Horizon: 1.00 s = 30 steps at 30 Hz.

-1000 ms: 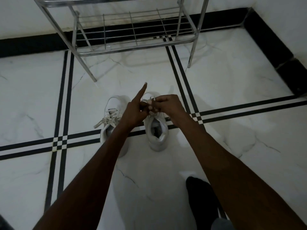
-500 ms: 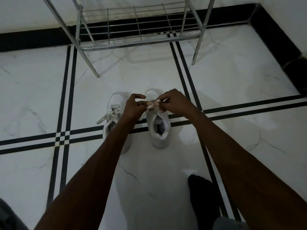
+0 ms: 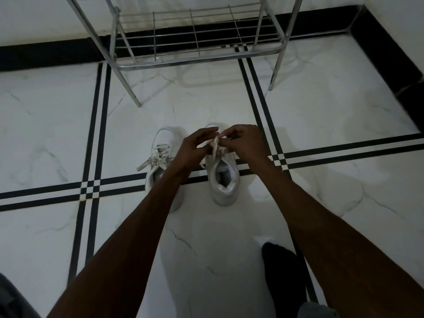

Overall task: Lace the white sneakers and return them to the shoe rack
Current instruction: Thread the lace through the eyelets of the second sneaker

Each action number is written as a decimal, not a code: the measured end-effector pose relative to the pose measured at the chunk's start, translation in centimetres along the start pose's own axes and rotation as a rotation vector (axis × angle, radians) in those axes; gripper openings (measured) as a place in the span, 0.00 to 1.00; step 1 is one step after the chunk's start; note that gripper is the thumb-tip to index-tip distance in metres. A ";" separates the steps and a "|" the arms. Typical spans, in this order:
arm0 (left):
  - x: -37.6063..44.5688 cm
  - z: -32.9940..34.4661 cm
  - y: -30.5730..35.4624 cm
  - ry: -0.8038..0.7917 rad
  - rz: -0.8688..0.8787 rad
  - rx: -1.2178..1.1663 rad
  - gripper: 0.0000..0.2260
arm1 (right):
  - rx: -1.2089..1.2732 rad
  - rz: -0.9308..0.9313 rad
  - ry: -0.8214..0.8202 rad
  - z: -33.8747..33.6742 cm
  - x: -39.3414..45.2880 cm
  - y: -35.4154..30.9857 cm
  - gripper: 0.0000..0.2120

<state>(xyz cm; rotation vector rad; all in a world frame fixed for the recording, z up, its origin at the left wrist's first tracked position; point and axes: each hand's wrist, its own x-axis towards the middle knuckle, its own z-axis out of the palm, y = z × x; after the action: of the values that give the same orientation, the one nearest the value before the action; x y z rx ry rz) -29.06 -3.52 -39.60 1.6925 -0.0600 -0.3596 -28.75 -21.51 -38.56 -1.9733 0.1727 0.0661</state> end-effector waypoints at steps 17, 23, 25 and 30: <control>-3.2 -1.5 -1.7 0.366 0.008 0.827 0.06 | 0.135 0.622 0.170 -4.6 -2.9 4.7 0.10; -3.5 -1.5 -1.4 0.361 -0.040 0.975 0.08 | 0.017 0.666 0.219 -4.0 -1.6 4.6 0.14; -3.4 -1.4 -1.5 0.356 -0.046 0.983 0.08 | 0.024 0.672 0.245 -4.1 -1.5 4.9 0.13; -3.3 -1.2 -1.8 0.340 -0.071 0.985 0.08 | 0.204 0.681 0.190 -3.7 -2.1 5.2 0.09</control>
<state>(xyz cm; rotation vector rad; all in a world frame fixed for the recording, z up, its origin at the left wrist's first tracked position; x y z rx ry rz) -32.18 -1.26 -40.55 2.7145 0.0923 -0.0712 -31.71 -26.71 -41.57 -1.6393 0.9327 0.2896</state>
